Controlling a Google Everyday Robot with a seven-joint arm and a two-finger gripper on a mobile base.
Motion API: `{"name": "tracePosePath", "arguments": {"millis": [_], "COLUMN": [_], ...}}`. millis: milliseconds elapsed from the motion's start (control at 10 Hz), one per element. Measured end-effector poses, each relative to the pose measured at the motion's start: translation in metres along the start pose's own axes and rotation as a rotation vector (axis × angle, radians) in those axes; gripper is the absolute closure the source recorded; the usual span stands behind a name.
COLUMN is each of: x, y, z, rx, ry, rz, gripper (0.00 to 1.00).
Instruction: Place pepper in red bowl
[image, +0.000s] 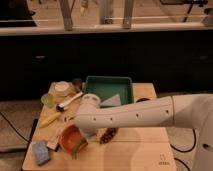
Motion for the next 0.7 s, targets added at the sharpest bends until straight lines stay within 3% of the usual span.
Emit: {"name": "tracePosePath", "arguments": {"millis": [700], "x": [-0.017], "y": [-0.015], "z": [0.001], "rx": [-0.007], "ry": [-0.012], "rz": [-0.07], "gripper": [1.0]}}
